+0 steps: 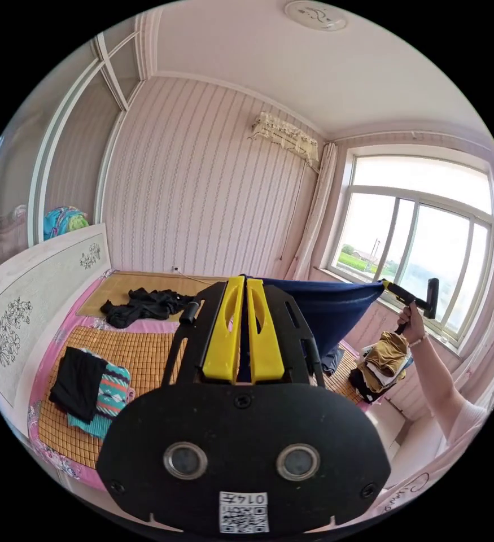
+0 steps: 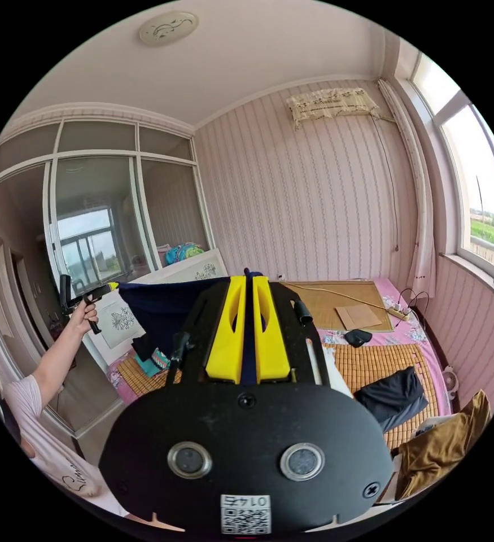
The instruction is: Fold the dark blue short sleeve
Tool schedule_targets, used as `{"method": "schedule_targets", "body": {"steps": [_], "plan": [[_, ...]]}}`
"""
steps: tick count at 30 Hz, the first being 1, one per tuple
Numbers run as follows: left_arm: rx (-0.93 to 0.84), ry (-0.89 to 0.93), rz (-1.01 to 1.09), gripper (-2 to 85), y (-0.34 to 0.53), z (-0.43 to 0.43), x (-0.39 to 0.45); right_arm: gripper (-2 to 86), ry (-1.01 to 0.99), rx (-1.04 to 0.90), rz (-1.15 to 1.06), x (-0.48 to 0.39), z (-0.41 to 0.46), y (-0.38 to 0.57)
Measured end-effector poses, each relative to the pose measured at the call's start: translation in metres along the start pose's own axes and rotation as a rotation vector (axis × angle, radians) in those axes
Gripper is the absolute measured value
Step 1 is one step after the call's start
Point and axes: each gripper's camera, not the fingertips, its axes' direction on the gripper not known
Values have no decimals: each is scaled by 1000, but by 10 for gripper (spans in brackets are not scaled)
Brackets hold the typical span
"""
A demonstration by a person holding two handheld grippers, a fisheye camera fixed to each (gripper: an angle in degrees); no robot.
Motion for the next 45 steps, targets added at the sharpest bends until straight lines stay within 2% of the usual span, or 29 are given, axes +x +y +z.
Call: {"method": "schedule_targets", "body": {"steps": [4, 7, 9, 12, 17, 21, 30, 34, 39, 45], "plan": [[-135, -10, -45, -10, 56, 59, -29, 10, 0, -152, 31, 25, 57, 43], [-333, -26, -117, -10, 131, 122, -54, 11, -37, -350, 156, 57, 119, 109], [-527, -26, -187, -10, 202, 172, -68, 11, -5, -499, 204, 71, 162, 173], [-640, -2, -240, -10, 274, 207, -69, 12, 16, -651, 283, 87, 204, 250], [-805, -46, -278, -10, 359, 231, -58, 12, -33, -830, 467, 104, 230, 344], [-889, -23, -284, -10, 400, 224, -38, 11, -69, -902, 485, 102, 221, 378], [-961, -14, -217, -1, 438, 215, 26, 11, -115, -984, 407, 81, 202, 396], [-1004, -143, -147, 31, 434, 225, 54, 12, -60, -1020, 382, 79, 203, 397], [-949, -196, 7, 53, 387, 233, 110, 10, 24, -973, 344, 78, 191, 388], [-903, -84, 172, 75, 317, 305, 201, 16, 7, -907, 321, 72, 201, 381]]}}
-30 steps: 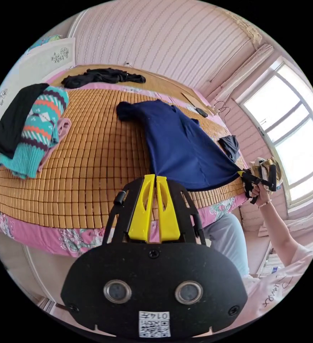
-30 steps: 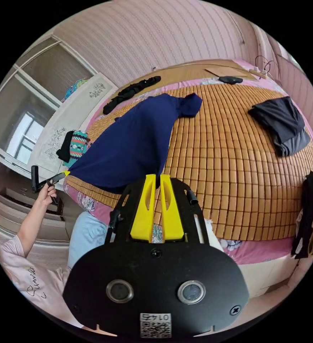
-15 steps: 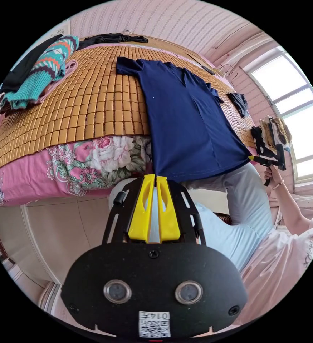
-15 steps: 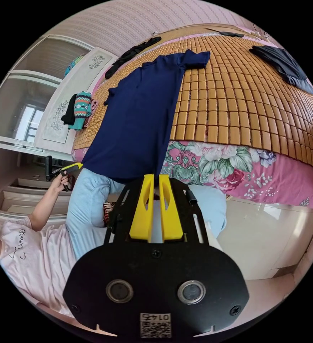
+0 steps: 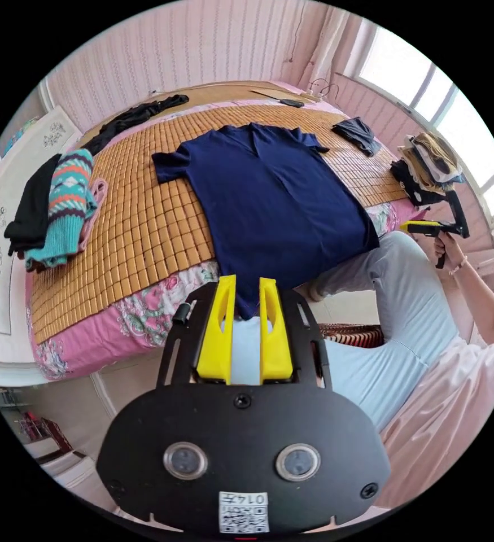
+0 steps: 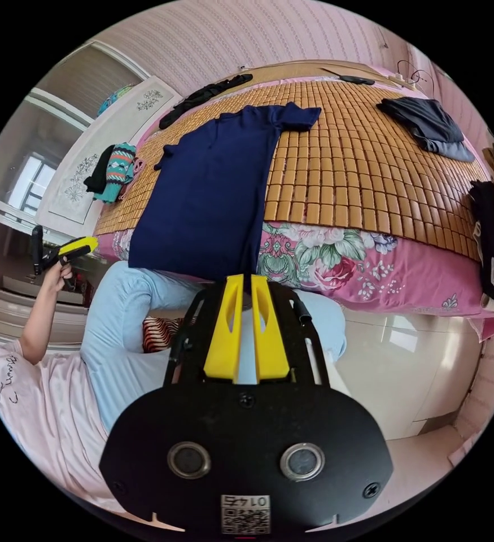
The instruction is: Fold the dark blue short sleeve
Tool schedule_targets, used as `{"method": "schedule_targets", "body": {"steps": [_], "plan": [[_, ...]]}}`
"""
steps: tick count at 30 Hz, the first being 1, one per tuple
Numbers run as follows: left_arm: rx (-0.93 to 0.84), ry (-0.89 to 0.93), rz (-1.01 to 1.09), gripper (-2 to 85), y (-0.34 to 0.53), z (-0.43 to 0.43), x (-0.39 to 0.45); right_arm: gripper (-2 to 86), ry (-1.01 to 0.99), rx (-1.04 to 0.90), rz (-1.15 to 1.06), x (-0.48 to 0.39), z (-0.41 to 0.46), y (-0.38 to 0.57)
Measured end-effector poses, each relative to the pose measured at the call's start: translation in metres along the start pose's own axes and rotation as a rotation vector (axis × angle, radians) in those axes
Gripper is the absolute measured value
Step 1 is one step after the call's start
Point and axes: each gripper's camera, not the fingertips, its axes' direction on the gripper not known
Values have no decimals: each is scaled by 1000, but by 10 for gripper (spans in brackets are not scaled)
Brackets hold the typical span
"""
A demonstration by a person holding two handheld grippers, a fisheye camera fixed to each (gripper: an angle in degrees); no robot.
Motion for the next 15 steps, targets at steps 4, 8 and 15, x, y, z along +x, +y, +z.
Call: {"method": "schedule_targets", "body": {"steps": [4, 8, 15], "plan": [[22, -79, 144, 81, -75, 1, 57, 31, 10, -11, -68, -15, 8, -13], [24, -106, 283, 86, -159, 21, 106, 44, 63, -28, -145, -26, 17, -33], [-40, -22, 399, 92, -312, 103, 136, 46, 50, 18, -126, -4, 36, -103]]}}
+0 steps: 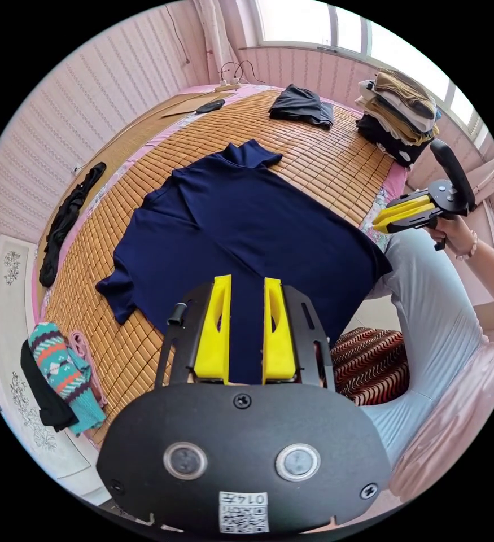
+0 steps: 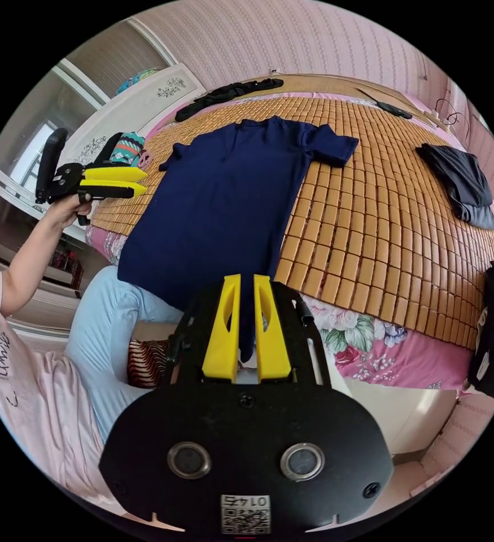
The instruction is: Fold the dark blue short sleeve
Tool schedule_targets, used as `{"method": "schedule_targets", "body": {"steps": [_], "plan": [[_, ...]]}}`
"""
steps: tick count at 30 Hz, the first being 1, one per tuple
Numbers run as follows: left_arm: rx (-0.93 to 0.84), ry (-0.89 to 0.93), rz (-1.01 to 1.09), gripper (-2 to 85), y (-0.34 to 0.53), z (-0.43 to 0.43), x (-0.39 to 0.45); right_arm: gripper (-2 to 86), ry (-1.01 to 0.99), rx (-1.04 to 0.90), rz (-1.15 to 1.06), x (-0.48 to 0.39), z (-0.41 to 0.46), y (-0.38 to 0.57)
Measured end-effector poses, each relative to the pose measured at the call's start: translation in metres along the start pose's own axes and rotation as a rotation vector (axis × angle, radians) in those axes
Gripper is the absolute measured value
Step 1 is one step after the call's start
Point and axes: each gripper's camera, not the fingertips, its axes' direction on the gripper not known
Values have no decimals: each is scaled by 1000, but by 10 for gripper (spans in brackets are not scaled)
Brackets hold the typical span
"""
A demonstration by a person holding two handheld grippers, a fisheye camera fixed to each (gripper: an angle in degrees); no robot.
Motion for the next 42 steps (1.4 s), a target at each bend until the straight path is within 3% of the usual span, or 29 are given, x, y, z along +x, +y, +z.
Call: {"method": "schedule_targets", "body": {"steps": [6, 12, 22, 25, 27, 33, 39, 42], "plan": [[-47, 150, 6, 93, -112, 75, -48, 47, -2, 50, 91, 54, 25, -90], [-97, 209, 11, 82, -195, 95, -78, 49, -13, 88, 291, 90, 19, -132], [73, 225, 140, 12, -416, 138, -71, 69, -53, 102, 466, 136, 37, -150], [7, 265, 166, 63, -478, 189, -52, 75, -120, 123, 513, 146, 43, -148], [-135, 268, 197, 88, -510, 235, -41, 74, -171, 147, 533, 149, 46, -149], [-155, 297, 217, 7, -518, 279, -43, 42, -229, 175, 528, 151, 58, -167], [-20, 351, 185, -4, -508, 276, -59, 19, -187, 231, 535, 140, 38, -177], [-53, 378, 207, 5, -502, 302, -52, 17, -144, 198, 548, 129, 35, -184]]}}
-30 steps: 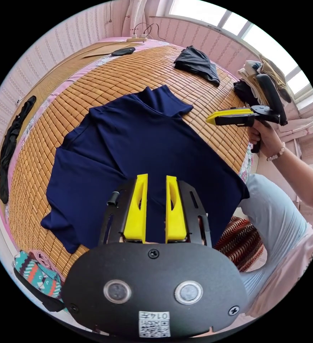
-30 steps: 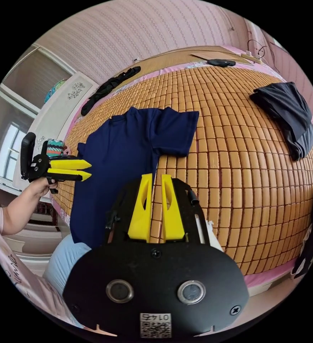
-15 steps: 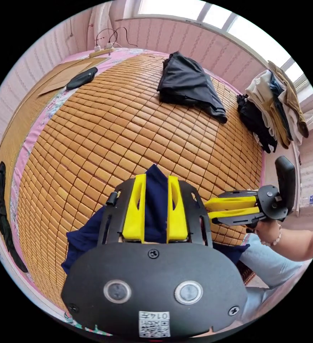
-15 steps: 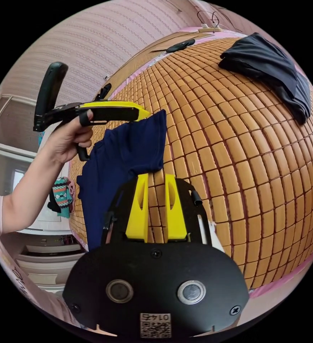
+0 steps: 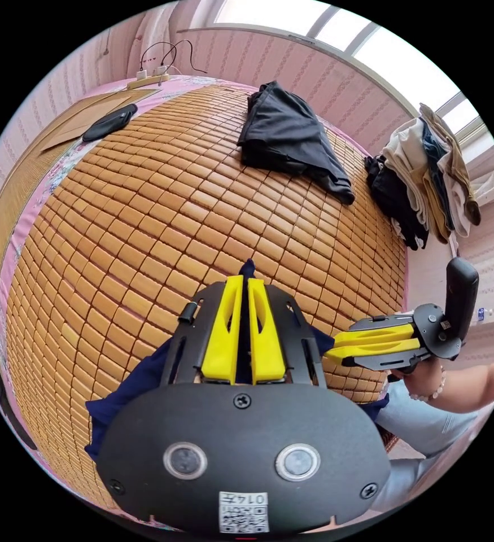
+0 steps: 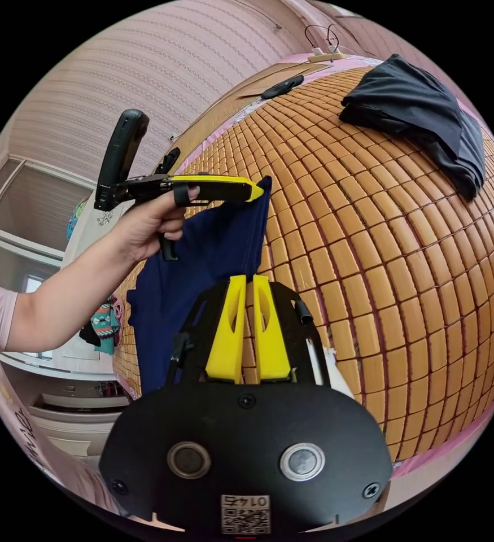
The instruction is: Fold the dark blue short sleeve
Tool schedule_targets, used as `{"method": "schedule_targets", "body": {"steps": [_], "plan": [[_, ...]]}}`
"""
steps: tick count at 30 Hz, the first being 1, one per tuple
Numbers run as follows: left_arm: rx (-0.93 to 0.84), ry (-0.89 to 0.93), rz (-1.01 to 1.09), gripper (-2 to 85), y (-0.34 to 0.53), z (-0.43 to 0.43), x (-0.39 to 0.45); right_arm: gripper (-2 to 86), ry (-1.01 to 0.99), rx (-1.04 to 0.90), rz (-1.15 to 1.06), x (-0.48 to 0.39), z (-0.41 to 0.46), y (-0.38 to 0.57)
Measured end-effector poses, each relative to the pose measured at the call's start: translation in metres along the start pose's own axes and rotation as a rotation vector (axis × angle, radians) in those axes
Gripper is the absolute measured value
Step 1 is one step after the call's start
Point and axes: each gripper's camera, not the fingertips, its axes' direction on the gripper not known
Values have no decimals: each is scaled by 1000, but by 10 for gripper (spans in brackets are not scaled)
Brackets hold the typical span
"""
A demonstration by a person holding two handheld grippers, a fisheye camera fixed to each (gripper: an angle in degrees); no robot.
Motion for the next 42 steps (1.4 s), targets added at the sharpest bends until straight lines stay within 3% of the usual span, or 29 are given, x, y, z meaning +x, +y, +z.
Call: {"method": "schedule_targets", "body": {"steps": [8, 14, 17, 21, 29, 37, 42], "plan": [[130, -27, -61, 65, 66, -27, -24, 13, 30, -43, 19, -32, 13, -8], [283, -88, -394, 69, 254, -91, -66, 1, 132, -32, -20, -74, 0, -15], [253, -140, -650, 68, 389, -99, -72, 1, 81, -8, -162, -120, 8, -25], [251, -163, -943, 65, 551, -107, -71, 5, -86, -173, -464, -226, 67, -51], [264, -265, -1173, 71, 731, -106, -77, 17, -286, -434, -922, -476, 203, -63], [366, -174, -1282, 82, 807, -62, -94, 99, -14, -562, -1042, -628, 320, -54], [359, -143, -1274, 28, 840, -40, -93, 15, 139, -522, -1033, -668, 350, -57]]}}
